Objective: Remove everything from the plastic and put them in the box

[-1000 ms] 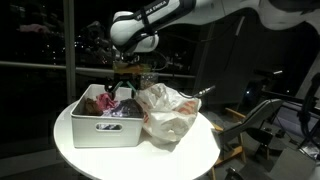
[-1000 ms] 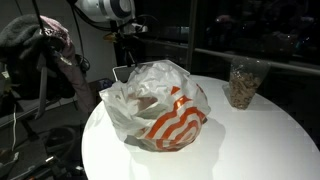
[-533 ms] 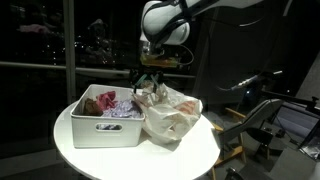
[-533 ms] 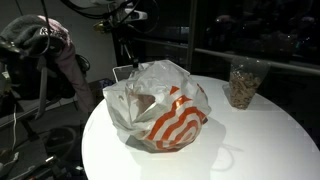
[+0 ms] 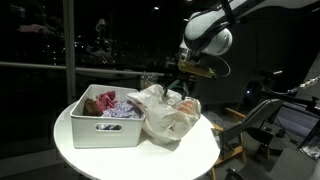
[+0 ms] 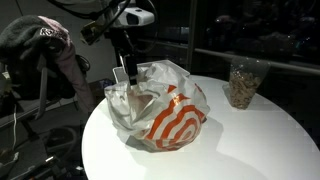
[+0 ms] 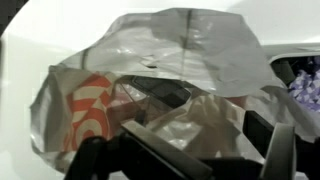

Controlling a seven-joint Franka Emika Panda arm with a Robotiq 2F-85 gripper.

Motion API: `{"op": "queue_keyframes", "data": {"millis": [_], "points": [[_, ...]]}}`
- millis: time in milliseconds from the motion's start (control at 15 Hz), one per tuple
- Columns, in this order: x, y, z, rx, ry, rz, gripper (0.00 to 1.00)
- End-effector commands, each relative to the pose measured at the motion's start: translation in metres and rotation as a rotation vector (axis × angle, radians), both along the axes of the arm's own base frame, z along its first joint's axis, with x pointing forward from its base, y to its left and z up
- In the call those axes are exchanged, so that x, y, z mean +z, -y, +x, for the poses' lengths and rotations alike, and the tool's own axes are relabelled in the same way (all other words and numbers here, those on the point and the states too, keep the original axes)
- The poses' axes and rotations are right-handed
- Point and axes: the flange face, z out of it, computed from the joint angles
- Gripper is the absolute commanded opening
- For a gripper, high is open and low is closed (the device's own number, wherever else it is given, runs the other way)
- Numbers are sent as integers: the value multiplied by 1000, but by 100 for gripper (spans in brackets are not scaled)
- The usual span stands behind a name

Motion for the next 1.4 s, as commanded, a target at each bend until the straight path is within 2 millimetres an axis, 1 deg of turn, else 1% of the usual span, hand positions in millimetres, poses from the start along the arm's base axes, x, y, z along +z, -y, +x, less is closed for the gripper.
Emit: {"op": "queue_keyframes", "data": {"millis": [0,200,400,600,867,1333], "points": [[-15,38,-17,-39,26,18,100],[-27,47,-22,-57,33,-21,100],[-30,48,-34,-60,13,-37,100],[-33,47,-40,-65,-4,-35,100],[-34,48,-42,-54,-40,-17,100],[-37,47,-40,-50,-59,-18,100]]}}
